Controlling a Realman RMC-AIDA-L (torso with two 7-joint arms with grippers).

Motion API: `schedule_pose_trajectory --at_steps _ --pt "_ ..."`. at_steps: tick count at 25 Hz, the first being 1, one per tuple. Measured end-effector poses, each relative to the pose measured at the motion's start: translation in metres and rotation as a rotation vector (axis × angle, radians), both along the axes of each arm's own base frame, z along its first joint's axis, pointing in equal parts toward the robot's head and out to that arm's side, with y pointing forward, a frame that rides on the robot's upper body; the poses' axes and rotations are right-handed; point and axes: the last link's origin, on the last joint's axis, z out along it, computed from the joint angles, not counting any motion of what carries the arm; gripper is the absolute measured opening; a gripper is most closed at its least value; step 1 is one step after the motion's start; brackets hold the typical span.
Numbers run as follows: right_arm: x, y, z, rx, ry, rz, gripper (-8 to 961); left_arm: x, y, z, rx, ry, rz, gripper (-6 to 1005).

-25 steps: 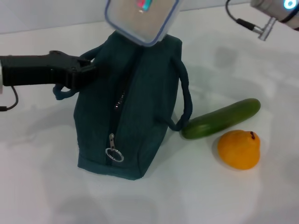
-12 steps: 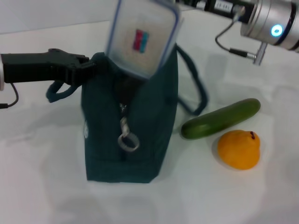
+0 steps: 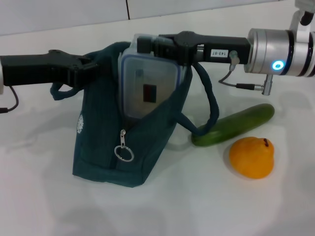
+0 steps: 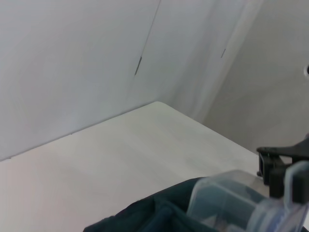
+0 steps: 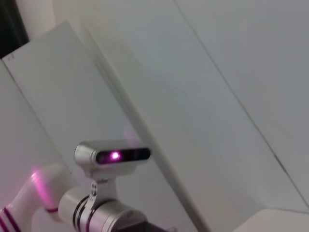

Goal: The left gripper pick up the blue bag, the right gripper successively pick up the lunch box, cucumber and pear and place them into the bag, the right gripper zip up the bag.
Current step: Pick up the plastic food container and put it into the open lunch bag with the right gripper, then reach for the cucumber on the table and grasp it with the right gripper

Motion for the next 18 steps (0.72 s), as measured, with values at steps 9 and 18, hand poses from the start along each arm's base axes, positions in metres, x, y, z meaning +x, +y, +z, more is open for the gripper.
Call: schedule_pose_trajectory --at_steps 9,18 --pt "-0.008 -0.005 -0.005 0.009 -0.003 0.072 167 0.0 0.003 0.0 0.006 0.008 -0.005 44" --pt "-0.014 0.0 0.005 0.041 -0.104 0.135 393 -0.004 0.003 0.001 0.011 0.02 0.002 44"
